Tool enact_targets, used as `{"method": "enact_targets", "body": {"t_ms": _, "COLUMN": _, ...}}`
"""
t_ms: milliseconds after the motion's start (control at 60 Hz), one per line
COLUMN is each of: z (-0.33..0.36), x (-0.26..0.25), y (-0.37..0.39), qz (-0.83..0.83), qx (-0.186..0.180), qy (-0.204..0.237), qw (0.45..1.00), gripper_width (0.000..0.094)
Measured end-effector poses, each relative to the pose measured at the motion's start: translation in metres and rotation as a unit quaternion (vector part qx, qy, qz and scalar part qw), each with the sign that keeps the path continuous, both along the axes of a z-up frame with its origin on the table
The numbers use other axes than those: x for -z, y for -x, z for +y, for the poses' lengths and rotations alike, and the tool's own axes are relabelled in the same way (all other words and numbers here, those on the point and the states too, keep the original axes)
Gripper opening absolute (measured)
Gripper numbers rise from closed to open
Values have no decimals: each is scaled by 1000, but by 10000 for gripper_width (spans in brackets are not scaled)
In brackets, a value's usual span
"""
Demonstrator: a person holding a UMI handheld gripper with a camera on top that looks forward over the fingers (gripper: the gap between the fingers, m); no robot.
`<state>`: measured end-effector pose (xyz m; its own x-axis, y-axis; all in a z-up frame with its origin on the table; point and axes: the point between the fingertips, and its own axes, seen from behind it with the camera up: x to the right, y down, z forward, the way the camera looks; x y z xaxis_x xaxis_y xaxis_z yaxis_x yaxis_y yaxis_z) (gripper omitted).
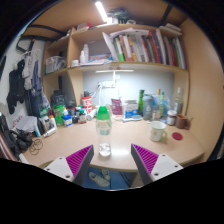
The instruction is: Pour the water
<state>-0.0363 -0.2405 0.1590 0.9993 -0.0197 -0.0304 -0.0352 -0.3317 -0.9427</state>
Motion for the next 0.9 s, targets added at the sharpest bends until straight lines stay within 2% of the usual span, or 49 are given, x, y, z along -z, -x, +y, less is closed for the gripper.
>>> {"method": "enact_targets", "body": {"t_ms": 133, "z": 84, "x": 38, "y": 30, "qz": -3, "qx": -26, "qy": -20, "qw": 999, "gripper_width": 838}}
{"method": "enact_targets", "body": {"t_ms": 333, "z": 184, "x": 77, "y": 32, "qz": -5, "qx": -16, "qy": -34, "qw": 999, "gripper_width": 839}}
{"method": "enact_targets", "body": {"t_ms": 417, "z": 209, "x": 81, "y": 36, "qz": 0, "qx": -24, "qy": -46, "qw": 999, "gripper_width": 822}}
{"method": "enact_targets", "body": {"t_ms": 483, "z": 221, "x": 87, "y": 39, "qz": -4, "qx": -35, "qy": -45, "qw": 998, "gripper_width": 509}}
{"method": "enact_targets", "body": {"t_ms": 533, "z": 225, "x": 86, "y": 32, "qz": -13, "qx": -18, "qy": -54, "qw": 998, "gripper_width": 510}}
{"method": "enact_targets", "body": {"t_ms": 583, "z": 227, "x": 83, "y": 28, "qz": -21, "qx": -9, "qy": -61, "qw": 998, "gripper_width": 463}}
{"method": "enact_targets", "body": {"t_ms": 717, "z": 229, "x": 86, "y": 35, "qz": -28, "qx": -31, "qy": -41, "qw": 998, "gripper_width": 413}}
{"method": "enact_targets", "body": {"t_ms": 733, "z": 229, "x": 87, "y": 36, "qz": -26, "qx": -35, "qy": -36, "qw": 998, "gripper_width": 380}}
{"method": "enact_targets", "body": {"t_ms": 800, "z": 231, "x": 84, "y": 34, "qz": -10, "qx": -42, "qy": -19, "qw": 999, "gripper_width": 379}}
{"method": "enact_targets", "body": {"t_ms": 900, "z": 238, "x": 41, "y": 19, "qz": 28, "qx": -46, "qy": -40, "qw": 998, "gripper_width": 379}}
